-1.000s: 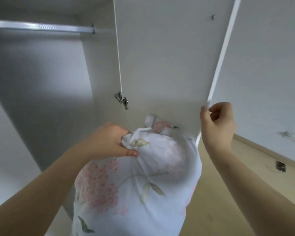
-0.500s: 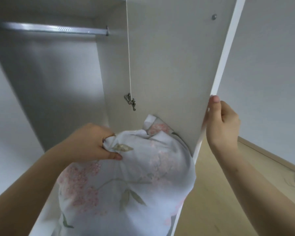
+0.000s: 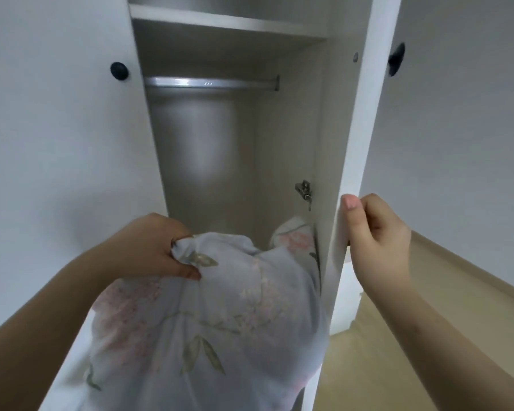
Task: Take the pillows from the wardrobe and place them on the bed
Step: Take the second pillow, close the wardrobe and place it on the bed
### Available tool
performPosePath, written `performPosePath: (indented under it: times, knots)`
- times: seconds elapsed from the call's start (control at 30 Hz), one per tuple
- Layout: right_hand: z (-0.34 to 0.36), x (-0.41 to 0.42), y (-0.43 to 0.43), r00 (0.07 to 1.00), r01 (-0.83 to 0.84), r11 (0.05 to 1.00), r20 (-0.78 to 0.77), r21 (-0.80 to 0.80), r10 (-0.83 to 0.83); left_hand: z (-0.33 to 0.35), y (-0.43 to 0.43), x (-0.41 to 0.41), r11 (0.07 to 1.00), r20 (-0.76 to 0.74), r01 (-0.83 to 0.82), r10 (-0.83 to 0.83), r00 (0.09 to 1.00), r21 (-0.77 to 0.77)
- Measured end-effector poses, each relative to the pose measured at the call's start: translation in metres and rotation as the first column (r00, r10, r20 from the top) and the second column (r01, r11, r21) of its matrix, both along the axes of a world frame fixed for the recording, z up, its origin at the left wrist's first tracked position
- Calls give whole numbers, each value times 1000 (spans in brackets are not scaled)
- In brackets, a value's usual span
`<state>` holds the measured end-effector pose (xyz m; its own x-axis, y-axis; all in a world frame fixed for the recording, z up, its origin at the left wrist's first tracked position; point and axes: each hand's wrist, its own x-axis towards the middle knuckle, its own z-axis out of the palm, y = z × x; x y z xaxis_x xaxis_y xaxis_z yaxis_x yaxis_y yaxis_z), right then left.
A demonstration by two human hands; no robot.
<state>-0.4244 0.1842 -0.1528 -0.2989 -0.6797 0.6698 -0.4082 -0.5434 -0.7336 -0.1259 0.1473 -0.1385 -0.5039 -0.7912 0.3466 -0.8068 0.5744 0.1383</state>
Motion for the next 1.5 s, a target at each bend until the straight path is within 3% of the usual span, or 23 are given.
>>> performPosePath:
  times: [0.3,0.53,0.7,1.03,1.17,1.27,1.37,1.5]
  knots:
    - [5,101,-35,988,-144,986,-38,78,148,5,47,85,987,-1,-136,137,991,84]
    - [21,161,-75,942,-61,995,-327,78,83,3,84,130,963,-35,-236,242,970,126]
    - [32,197,-113,891,-70,971,-424,229,164,0,98,155,958,-74,-273,280,957,88]
    - [45,207,-139,812,-174,906,-464,387,354,11,87,138,971,-87,-230,236,968,68]
    - [53,195,-139,787,-159,935,-531,318,314,16,66,121,975,-116,-209,217,969,71]
    - [74,188,-137,854,-199,961,-447,193,266,21,49,105,982,-136,-180,186,973,58]
    - [103,184,-135,937,-273,962,-219,27,273,22,30,93,981,-133,-193,196,972,36]
    - [141,189,-141,926,-374,922,-93,-98,365,22,9,82,967,-171,-253,247,954,-12]
